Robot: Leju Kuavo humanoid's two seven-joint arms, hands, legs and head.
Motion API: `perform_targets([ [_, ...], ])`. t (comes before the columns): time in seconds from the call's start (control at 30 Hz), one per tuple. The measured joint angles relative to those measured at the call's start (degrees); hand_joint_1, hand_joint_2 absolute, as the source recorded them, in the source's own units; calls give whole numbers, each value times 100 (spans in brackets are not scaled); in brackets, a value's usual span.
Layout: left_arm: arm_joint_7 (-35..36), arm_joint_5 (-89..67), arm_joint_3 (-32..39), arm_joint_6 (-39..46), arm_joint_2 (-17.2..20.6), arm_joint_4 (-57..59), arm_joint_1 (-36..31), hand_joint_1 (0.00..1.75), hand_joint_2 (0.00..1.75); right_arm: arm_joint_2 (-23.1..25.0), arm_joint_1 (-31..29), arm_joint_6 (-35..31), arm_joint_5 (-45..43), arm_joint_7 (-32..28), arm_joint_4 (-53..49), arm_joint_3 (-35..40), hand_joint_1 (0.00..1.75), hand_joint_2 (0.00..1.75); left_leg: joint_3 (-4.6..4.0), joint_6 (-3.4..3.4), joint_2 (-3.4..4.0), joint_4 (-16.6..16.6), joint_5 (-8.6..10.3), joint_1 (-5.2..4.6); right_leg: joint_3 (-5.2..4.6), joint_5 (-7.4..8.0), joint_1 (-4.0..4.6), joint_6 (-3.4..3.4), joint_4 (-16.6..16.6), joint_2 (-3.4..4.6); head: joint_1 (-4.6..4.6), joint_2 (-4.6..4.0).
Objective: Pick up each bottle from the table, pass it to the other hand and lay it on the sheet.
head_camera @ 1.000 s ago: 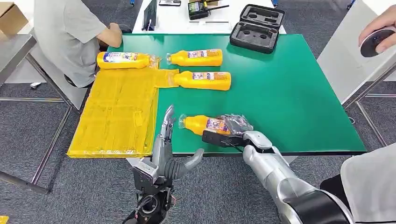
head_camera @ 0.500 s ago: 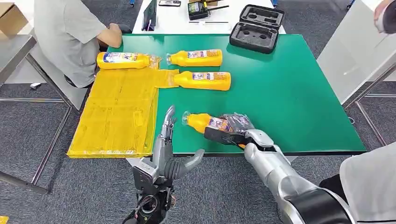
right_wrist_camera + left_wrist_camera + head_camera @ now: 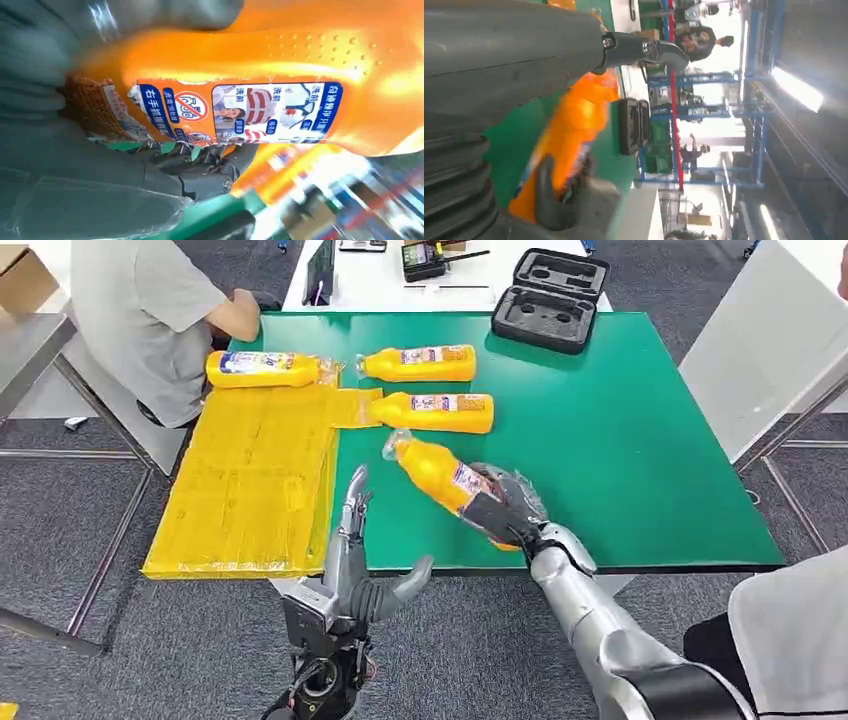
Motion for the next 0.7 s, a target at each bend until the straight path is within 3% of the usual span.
perform_targets([
  [0.53,0,240,53,9,-7,-109,45,0,175,111,628,876,-1724,-146,-1029,-146,175,175,-5,0,0,-1,-1,0,-2,0,-3,0,-1,0,0,0],
  [0.7,0,472,236,-469,-56,-98,53,0,175,42,823,1234,-2318,-146,-1352,142,175,175,-5,0,1,-1,-1,0,-5,0,-2,0,0,0,0,0],
])
